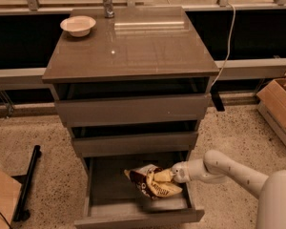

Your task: Place brown chip bag into bottom drawer

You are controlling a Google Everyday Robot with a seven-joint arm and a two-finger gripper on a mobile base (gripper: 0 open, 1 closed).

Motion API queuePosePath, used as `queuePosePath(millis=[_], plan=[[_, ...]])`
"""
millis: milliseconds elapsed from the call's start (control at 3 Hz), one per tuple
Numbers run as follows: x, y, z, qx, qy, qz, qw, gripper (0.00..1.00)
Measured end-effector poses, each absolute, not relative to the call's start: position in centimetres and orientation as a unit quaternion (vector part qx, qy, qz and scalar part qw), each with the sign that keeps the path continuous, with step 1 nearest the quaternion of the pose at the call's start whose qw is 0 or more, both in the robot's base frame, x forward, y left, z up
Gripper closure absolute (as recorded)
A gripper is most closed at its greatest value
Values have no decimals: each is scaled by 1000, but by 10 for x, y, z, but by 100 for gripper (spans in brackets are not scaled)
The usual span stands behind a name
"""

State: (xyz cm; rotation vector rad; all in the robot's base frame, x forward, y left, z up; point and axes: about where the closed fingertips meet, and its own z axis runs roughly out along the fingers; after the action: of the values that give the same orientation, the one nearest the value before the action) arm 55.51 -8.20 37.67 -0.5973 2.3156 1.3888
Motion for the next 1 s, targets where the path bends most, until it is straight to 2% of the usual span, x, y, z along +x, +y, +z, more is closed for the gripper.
queuePosePath(millis=[667, 1000], plan=[[555, -103, 296, -192, 851, 470, 133, 100], [564, -122, 256, -178, 867, 452, 109, 85]])
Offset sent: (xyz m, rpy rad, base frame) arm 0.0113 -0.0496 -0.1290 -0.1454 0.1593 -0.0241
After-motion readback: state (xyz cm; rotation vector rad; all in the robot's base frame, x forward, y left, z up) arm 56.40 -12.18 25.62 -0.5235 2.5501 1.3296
